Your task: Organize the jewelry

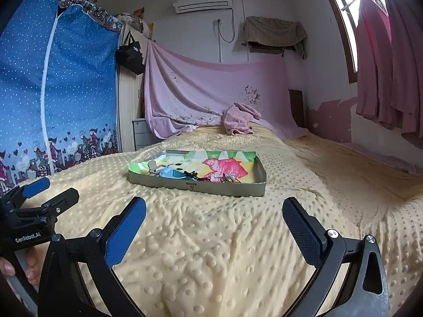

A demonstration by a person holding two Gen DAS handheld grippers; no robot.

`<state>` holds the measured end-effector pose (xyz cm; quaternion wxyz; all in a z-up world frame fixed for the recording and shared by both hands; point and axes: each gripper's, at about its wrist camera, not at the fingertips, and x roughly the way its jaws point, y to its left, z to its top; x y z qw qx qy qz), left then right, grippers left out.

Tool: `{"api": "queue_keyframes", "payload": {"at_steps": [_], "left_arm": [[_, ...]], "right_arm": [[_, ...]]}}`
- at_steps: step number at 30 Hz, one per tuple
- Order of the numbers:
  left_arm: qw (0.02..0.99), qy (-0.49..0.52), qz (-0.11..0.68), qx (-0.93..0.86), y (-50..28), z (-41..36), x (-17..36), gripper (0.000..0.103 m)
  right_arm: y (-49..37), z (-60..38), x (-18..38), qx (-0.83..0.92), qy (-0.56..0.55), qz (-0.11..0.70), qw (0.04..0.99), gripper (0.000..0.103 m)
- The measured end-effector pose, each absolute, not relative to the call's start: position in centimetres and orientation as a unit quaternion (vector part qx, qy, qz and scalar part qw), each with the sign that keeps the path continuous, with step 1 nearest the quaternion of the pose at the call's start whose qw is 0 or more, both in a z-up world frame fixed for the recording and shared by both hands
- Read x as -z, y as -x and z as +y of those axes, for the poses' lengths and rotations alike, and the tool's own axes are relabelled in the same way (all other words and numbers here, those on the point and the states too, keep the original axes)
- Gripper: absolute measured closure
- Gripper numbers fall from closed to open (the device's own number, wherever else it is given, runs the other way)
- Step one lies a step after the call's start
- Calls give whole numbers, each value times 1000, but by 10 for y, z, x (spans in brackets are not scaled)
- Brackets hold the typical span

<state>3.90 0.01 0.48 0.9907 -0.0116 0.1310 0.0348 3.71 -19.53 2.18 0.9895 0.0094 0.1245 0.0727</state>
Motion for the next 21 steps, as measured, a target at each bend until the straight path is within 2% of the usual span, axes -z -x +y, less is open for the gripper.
{"api": "queue_keyframes", "payload": {"at_steps": [21], "left_arm": [[989, 21, 138, -43, -34, 3, 0, 0]], "right_arm": [[-41, -189, -13, -81, -5, 127, 989, 1]]}}
